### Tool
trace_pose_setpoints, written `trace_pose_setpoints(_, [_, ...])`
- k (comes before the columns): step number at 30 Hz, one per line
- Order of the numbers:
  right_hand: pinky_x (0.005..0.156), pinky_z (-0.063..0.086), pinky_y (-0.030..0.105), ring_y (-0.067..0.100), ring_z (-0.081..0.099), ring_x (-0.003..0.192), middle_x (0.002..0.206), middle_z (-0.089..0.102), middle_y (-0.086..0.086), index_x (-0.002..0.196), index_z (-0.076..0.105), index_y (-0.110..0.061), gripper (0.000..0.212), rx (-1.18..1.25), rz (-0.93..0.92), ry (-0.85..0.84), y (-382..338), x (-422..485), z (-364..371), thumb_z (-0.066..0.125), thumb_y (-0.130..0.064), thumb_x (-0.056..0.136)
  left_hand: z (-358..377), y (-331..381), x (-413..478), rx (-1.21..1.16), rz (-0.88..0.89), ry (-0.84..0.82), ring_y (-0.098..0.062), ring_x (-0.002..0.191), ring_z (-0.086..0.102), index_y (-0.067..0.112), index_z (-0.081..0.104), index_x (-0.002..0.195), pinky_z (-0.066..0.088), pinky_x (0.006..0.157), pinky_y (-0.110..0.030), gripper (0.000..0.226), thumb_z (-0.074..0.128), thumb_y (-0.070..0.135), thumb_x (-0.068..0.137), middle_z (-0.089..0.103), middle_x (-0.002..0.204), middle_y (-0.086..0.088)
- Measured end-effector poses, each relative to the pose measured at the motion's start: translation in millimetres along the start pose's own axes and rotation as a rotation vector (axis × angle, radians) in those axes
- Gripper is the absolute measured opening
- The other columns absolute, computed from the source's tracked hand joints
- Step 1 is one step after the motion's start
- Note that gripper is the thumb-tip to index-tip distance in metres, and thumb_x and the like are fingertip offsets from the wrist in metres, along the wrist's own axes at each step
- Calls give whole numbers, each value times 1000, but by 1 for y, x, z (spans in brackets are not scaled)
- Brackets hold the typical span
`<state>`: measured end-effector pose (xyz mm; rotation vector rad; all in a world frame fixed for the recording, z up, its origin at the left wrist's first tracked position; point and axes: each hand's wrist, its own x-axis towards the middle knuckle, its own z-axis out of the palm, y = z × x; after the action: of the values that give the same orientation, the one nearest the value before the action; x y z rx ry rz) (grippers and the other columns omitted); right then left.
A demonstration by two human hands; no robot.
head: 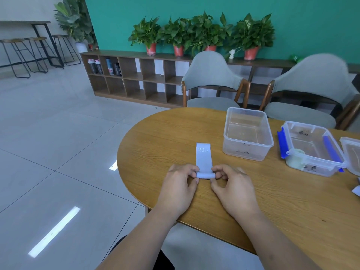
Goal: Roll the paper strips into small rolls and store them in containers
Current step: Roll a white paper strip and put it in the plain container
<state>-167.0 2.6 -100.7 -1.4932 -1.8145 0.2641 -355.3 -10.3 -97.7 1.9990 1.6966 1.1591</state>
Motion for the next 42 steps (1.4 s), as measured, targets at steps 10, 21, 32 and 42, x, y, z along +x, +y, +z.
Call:
trace_pose_setpoints(10, [83,54,39,2,57,90,81,64,-25,100,75,-36,16,8,-11,17,1,0,0,78,-30,86,0,0,0,54,36,-10,-4,105,49,32,74,118,39,90,-13,28,75,21,93,68,101,22])
trace_pose_setpoints(21, [81,55,32,0,59,88,77,66,-23,99,72,-35,22,44,9,25,0,0,-1,80,-25,81,-1,0,0,-21,-3,7,3,104,52,32,74,115,37,85,-3,26,75,18,93,70,91,22])
trace_pose_setpoints(32, [80,55,36,4,57,91,81,64,-24,96,73,-35,20,-2,3,17,-1,0,-1,81,-28,78,-1,-2,1,35,48,1,-1,104,52,32,74,118,36,89,-6,28,75,22,92,70,102,22])
trace_pose_setpoints(42, [79,55,35,3,59,87,76,65,-23,92,74,-35,19,25,55,31,-2,0,-3,81,-27,76,-1,0,0,7,64,-16,1,105,50,33,73,121,37,90,-6,32,76,20,92,70,103,24])
